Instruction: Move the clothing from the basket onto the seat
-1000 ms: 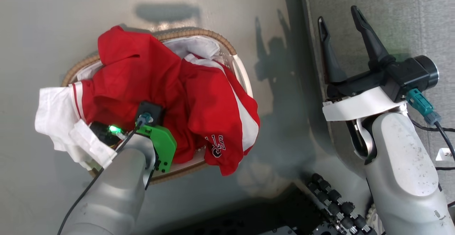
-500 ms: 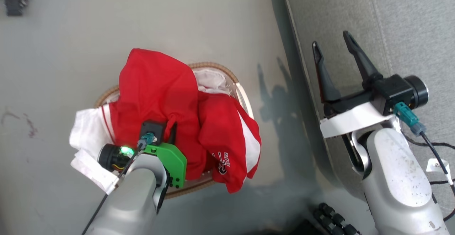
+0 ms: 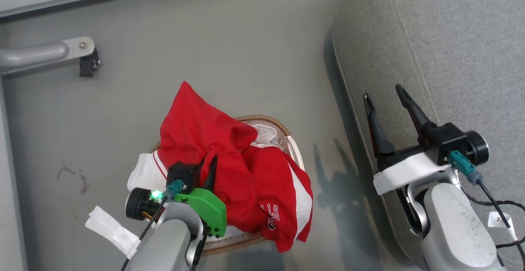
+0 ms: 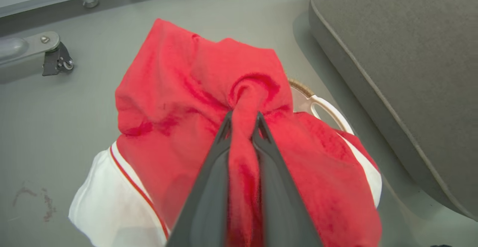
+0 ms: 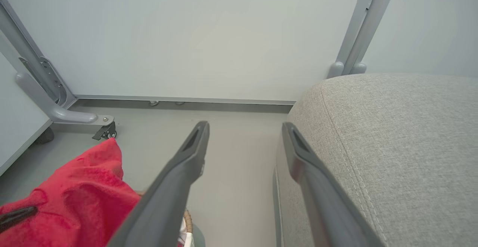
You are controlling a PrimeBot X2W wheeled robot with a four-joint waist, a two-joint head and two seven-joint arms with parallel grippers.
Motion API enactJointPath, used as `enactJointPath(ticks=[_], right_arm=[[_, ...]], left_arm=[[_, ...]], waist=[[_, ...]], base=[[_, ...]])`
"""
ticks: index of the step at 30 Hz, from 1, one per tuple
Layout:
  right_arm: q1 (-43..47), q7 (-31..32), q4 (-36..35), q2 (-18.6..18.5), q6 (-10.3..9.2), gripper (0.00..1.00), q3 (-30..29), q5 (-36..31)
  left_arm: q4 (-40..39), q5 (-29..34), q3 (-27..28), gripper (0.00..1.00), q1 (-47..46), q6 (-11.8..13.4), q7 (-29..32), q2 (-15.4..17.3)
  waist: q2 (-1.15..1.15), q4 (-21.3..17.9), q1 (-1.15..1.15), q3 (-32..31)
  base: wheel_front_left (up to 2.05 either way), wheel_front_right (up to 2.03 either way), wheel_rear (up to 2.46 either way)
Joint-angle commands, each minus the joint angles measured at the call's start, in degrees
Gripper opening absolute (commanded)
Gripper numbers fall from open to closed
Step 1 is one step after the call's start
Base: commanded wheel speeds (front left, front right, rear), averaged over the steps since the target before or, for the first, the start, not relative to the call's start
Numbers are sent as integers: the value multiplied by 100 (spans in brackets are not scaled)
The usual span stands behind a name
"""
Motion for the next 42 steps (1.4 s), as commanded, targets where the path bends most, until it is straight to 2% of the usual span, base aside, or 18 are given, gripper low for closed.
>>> enactJointPath(ticks=[1,14,31,36,42], right_arm=[[146,-2,43,-25,-6,100,-15,15],[765,-2,197,-23,-6,100,69,70],[1367,-2,399,-51,-5,100,417,57],[1403,-2,517,-157,-6,100,930,146],[958,-2,714,-499,-6,100,2104,614]], left_arm=[[-163,60,79,0,145,-21,-2,22],[-1805,300,603,0,740,-233,-4,23],[-3048,-41,534,0,810,-252,-3,23],[-3208,-173,376,0,742,-242,-4,23],[-3289,-301,57,0,625,-247,-3,23]], waist=[[0,243,0,-569],[0,413,0,-1495],[0,537,0,-2160],[0,645,0,-2263],[0,872,0,-2255]], base=[[0,0,0],[0,0,0],[0,0,0],[0,0,0],[0,0,0]])
